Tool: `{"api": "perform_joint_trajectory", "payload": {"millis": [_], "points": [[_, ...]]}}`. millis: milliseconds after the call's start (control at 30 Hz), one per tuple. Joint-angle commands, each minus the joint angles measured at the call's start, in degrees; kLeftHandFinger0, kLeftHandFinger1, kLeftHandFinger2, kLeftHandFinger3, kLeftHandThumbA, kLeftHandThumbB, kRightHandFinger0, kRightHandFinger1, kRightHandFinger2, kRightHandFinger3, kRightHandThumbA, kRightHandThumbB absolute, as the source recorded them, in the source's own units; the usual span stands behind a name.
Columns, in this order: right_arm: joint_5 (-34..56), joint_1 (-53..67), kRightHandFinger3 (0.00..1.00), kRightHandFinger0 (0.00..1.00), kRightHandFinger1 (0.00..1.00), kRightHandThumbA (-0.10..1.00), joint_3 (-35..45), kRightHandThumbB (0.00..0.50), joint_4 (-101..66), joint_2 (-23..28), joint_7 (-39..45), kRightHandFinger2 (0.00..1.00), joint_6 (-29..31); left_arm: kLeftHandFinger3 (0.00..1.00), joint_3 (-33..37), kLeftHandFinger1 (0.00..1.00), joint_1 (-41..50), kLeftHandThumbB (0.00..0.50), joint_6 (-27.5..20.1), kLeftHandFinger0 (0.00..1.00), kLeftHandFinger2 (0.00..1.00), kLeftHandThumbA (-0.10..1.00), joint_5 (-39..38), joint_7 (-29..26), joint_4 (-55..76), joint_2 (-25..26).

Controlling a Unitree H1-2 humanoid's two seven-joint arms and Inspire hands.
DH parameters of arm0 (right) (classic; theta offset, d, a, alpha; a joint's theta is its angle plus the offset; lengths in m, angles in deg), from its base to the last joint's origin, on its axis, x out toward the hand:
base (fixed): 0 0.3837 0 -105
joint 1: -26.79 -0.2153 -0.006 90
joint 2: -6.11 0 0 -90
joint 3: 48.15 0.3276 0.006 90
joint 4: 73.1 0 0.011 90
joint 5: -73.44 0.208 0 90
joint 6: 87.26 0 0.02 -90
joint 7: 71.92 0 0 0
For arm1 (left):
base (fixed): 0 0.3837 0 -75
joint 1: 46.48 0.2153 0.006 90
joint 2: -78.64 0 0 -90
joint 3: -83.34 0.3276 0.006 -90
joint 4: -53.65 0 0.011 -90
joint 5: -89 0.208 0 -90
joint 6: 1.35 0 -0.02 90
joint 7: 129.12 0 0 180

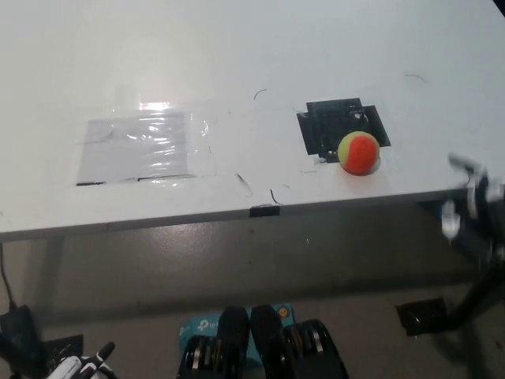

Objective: The robot uses right hand to squeeze a small tennis ball placed on the black area of the table

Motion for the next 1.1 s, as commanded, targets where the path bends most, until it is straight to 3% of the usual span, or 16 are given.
{"api": "perform_joint_trajectory", "payload": {"millis": [0,100,233,333,367,400,433,467,533,600,733,867,1067], "points": [[-2.2,-8.0,0.82,0.12,0.20,0.15,0.0,0.239,-4.3,0.1,0.9,0.38,-2.1,0.42,-0.6,0.10,-0.4,0.500,0.3,0.12,0.26,1.00,0.9,0.7,1.5,1.0],[-5.0,-12.4,0.80,0.09,0.15,0.14,-1.1,0.242,-3.0,-0.9,-0.7,0.33,-0.7,0.42,-0.7,0.13,-0.7,0.500,1.0,0.15,0.29,1.00,0.8,0.9,2.1,1.0],[-7.9,-17.3,0.81,0.05,0.12,0.20,-1.5,0.243,0.5,-3.3,-2.6,0.34,-1.8,0.45,-0.5,0.15,-1.8,0.500,0.8,0.18,0.34,1.00,1.1,1.1,1.7,1.1],[-9.2,-18.9,0.96,0.02,0.09,0.23,-2.3,0.267,3.4,-4.5,-2.5,0.42,-2.5,0.47,-0.2,0.17,-2.0,0.500,0.3,0.20,0.36,1.00,1.5,1.3,1.4,1.3],[-9.7,-19.4,1.00,0.07,0.16,0.28,-3.0,0.295,4.5,-4.3,-1.6,0.50,-3.5,0.46,-0.2,0.17,-2.0,0.500,0.2,0.21,0.36,1.00,1.6,1.3,1.2,1.3],[-12.4,-20.8,1.00,0.69,0.88,0.44,-5.5,0.321,5.8,-3.0,1.8,0.86,-8.3,0.46,-0.1,0.17,-1.9,0.500,-0.4,0.19,0.36,1.00,1.9,1.1,1.2,1.3],[-13.3,-21.4,1.00,0.94,1.00,0.51,-6.6,0.334,6.5,-2.4,3.1,1.00,-9.7,0.45,-0.2,0.17,-1.9,0.500,-0.2,0.19,0.35,1.00,1.8,1.2,1.5,1.3],[-14.1,-21.9,1.00,1.00,1.00,0.63,-7.7,0.361,6.8,-1.6,4.5,1.00,-12.1,0.45,-0.3,0.17,-1.9,0.500,0.0,0.19,0.36,1.00,1.8,1.3,1.6,1.2],[-15.2,-22.9,1.00,1.00,1.00,0.67,-9.7,0.408,8.1,-0.6,7.0,1.00,-15.9,0.44,-0.3,0.15,-2.0,0.500,-0.6,0.17,0.34,1.00,1.7,1.3,1.3,1.0],[-17.1,-23.5,1.00,1.00,1.00,0.70,-11.1,0.498,10.9,-0.3,6.5,1.00,-16.1,0.44,-0.3,0.15,-2.1,0.500,-0.4,0.16,0.33,1.00,1.7,1.5,0.9,0.9],[-20.6,-25.7,1.00,1.00,1.00,0.79,-13.9,0.500,19.1,-0.1,3.9,1.00,-16.0,0.45,-0.3,0.19,-2.2,0.500,0.2,0.21,0.37,1.00,2.3,1.5,0.9,0.9],[-21.8,-26.8,1.00,1.00,1.00,0.82,-14.5,0.500,25.2,-1.0,1.8,1.00,-16.5,0.47,-0.2,0.17,-2.4,0.500,0.6,0.21,0.35,1.00,2.9,1.6,1.0,1.1],[-22.0,-27.7,1.00,1.00,1.00,0.76,-14.6,0.493,30.9,-2.6,-0.7,1.00,-14.4,0.47,-0.4,0.17,-2.6,0.500,0.8,0.19,0.35,1.00,2.5,2.0,1.2,1.0]]}}
